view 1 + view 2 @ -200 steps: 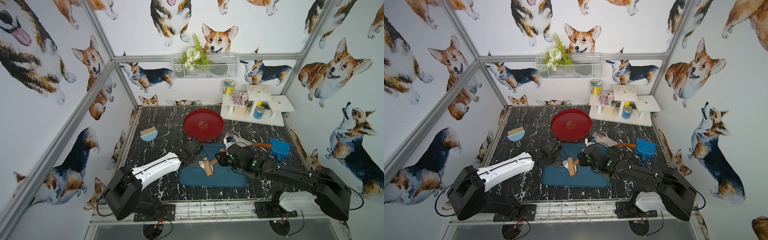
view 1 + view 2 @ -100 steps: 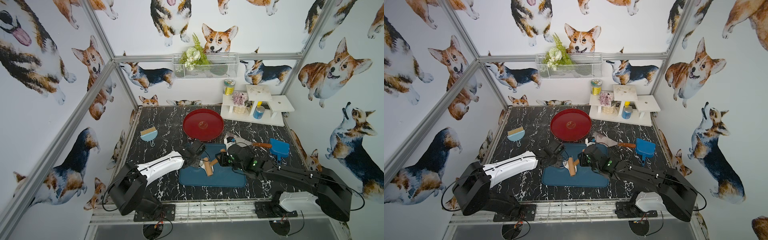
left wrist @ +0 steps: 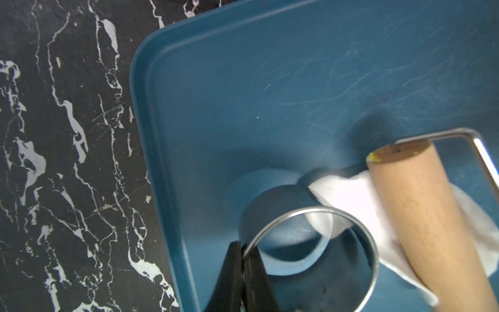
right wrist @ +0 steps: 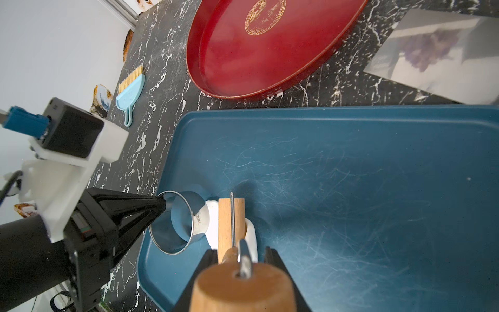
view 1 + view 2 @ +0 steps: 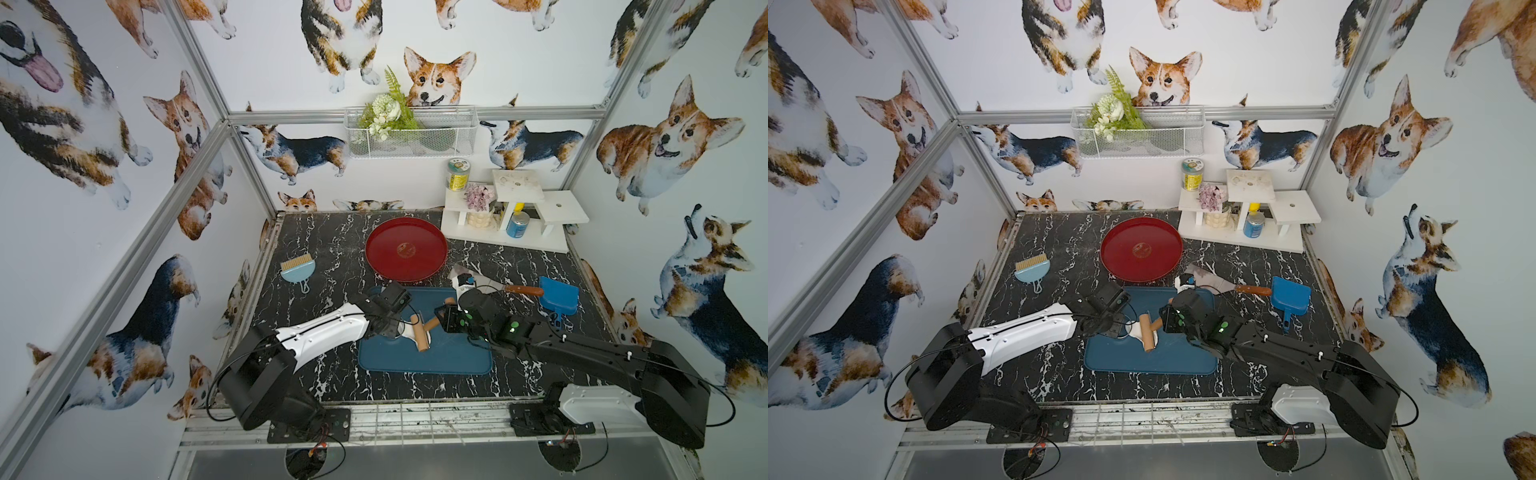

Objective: Roll out the dumpling wrappers from the dough
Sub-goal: Remove the dumpling wrapper from the work surface.

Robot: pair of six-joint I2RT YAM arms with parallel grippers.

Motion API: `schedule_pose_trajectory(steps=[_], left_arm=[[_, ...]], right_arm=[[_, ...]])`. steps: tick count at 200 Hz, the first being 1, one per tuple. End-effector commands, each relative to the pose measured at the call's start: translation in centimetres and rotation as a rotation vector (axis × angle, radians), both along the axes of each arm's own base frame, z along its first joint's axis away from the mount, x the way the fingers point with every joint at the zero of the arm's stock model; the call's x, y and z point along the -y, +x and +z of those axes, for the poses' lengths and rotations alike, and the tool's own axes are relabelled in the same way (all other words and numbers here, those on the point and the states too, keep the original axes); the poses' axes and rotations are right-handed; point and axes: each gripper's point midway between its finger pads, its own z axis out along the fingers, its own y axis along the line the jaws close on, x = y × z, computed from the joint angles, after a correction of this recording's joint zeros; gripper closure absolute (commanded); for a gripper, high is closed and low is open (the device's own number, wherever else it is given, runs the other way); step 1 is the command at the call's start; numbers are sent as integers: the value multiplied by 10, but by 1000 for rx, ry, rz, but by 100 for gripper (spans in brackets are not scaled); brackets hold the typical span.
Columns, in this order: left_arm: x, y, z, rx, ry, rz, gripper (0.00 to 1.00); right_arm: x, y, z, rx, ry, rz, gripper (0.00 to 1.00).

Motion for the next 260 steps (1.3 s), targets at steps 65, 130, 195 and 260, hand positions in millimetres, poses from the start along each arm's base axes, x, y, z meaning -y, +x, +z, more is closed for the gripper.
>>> schedule_pose_trajectory(steps=[65, 130, 195, 260], left_arm=[[-3, -1, 0, 2, 9, 6, 100], [-4, -1, -2, 5, 10, 9, 100], [-7, -1, 1, 16, 9, 19, 100], [-6, -2, 1, 20, 2, 20, 100]], right_arm=[[42, -17, -33, -65, -226, -7, 100], [62, -17, -39, -91, -254, -43, 100], [67, -20, -40, -99, -281, -30, 100], [86, -20, -41, -120, -309, -91, 100]])
